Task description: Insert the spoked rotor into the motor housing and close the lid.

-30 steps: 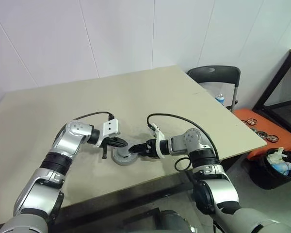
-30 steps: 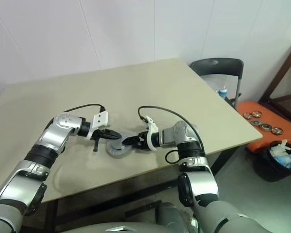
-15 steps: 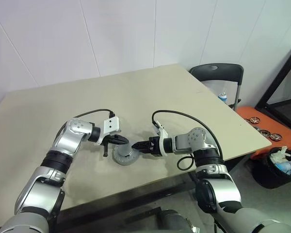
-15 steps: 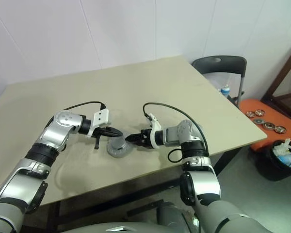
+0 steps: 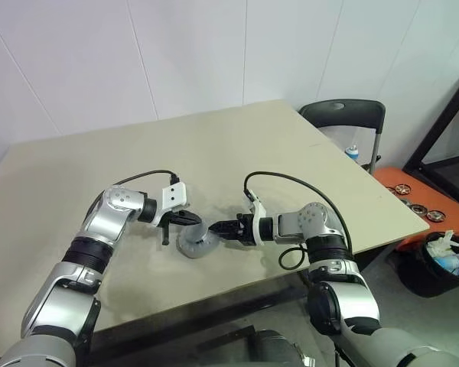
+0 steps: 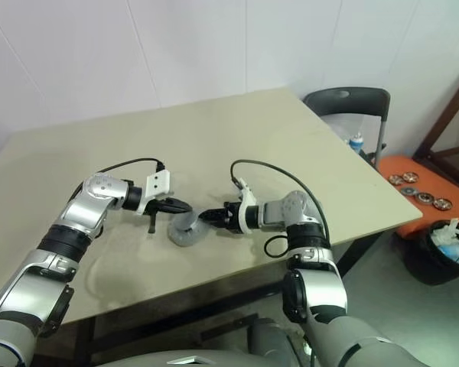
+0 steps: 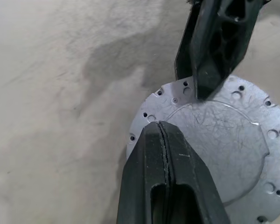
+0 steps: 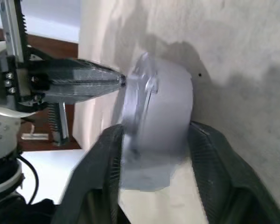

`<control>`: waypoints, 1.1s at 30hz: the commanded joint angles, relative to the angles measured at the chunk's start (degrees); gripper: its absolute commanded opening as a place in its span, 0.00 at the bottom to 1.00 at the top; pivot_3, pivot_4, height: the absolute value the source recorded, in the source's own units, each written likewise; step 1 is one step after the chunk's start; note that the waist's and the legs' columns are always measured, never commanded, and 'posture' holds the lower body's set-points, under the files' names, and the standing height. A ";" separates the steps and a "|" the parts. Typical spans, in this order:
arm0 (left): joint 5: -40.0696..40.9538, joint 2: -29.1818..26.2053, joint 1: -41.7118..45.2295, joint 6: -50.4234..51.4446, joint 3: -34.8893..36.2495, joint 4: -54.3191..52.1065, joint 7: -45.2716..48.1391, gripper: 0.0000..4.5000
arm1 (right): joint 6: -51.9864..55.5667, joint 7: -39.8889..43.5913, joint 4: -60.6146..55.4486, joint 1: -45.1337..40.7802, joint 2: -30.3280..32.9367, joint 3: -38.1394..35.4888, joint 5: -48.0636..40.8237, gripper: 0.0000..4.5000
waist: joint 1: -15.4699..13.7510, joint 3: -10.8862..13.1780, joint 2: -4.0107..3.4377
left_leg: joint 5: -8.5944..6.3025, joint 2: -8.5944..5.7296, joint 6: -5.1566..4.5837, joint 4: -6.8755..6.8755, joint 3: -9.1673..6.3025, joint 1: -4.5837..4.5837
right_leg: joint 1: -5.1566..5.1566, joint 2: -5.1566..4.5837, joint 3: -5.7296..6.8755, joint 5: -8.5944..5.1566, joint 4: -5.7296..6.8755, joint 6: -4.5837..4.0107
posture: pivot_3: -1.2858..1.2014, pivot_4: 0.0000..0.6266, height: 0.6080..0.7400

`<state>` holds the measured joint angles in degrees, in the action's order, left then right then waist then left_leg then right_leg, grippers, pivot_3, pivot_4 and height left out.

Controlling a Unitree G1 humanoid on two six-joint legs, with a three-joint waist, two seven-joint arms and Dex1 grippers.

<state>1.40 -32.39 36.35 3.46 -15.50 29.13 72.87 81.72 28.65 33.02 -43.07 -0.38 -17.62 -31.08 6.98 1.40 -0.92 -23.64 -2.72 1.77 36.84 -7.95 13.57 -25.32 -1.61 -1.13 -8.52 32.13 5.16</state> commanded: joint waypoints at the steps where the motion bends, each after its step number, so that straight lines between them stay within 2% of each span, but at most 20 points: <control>1: -3.94 1.13 -3.78 1.51 -5.14 3.06 1.06 0.00 | -1.40 2.87 -2.26 -3.50 -4.02 -1.50 -5.49 0.28 | -0.02 0.00 -0.02 | 0.00 -0.01 0.01 0.00 0.01 0.02 | -0.03 0.02 -0.04 0.03 0.00 -0.05 | 0.52 0.00 1.00; 8: -5.29 1.21 -3.73 -0.37 -4.76 4.32 -1.19 0.00 | -0.94 2.41 -3.43 -1.65 -3.42 1.04 -3.56 0.28 | 0.01 0.00 -0.04 | -0.06 -0.46 0.13 0.01 -0.02 0.30 | -0.35 -0.21 -0.43 0.21 -0.02 -0.45 | 0.52 0.00 1.00; 12: -4.78 3.42 -2.44 -3.96 -2.29 7.19 -6.09 0.00 | -1.30 2.32 -4.01 -1.20 -2.69 2.81 -2.52 0.28 | -0.37 -0.01 -0.05 | -0.07 -0.49 0.14 0.11 -0.01 0.34 | -0.33 -0.23 -0.43 0.22 -0.02 -0.44 | 0.52 0.00 1.00; 17: -1.65 9.34 4.18 -8.38 6.63 16.93 -22.32 0.00 | -3.23 2.65 -3.15 -1.23 -1.61 4.12 -1.34 0.28 | -1.35 0.03 0.01 | -0.07 -0.51 0.14 0.24 -0.02 0.43 | -0.38 -0.19 -0.41 0.17 -0.01 -0.33 | 0.52 0.00 1.00; 23: 4.14 12.17 6.43 -6.74 13.64 18.51 -24.04 0.00 | -5.58 2.04 -1.32 -3.05 -1.89 -1.65 -3.53 0.28 | -2.48 0.03 0.22 | 0.26 -0.67 0.74 0.42 0.00 1.30 | -1.57 -0.50 -0.39 0.74 0.02 -0.92 | 0.52 0.00 1.00; 25: 5.69 12.71 5.88 -5.50 15.26 17.59 -23.72 0.00 | -6.99 1.57 -0.52 -3.30 -1.87 -2.74 -3.38 0.28 | -3.04 0.05 0.26 | 0.30 -0.77 0.79 0.62 0.00 1.98 | -2.12 -0.63 -0.37 0.96 0.05 -0.95 | 0.52 0.00 1.00; 33: 15.16 14.64 4.40 3.44 23.59 12.02 -25.36 0.00 | -12.54 -0.61 2.24 -4.78 -2.05 -8.52 -5.95 0.28 | -3.20 0.06 0.28 | 0.19 -1.33 0.53 0.80 -0.02 2.25 | -2.19 -1.13 -0.23 1.00 -0.04 -0.91 | 0.52 0.00 1.00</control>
<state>13.87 -17.28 40.24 5.28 5.78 44.62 47.70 71.55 27.48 36.34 -45.03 -2.45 -23.59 -33.50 3.78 1.46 -0.64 -23.49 -4.06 2.24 37.79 -7.99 15.95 -27.55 -2.73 -1.33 -7.51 32.09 4.27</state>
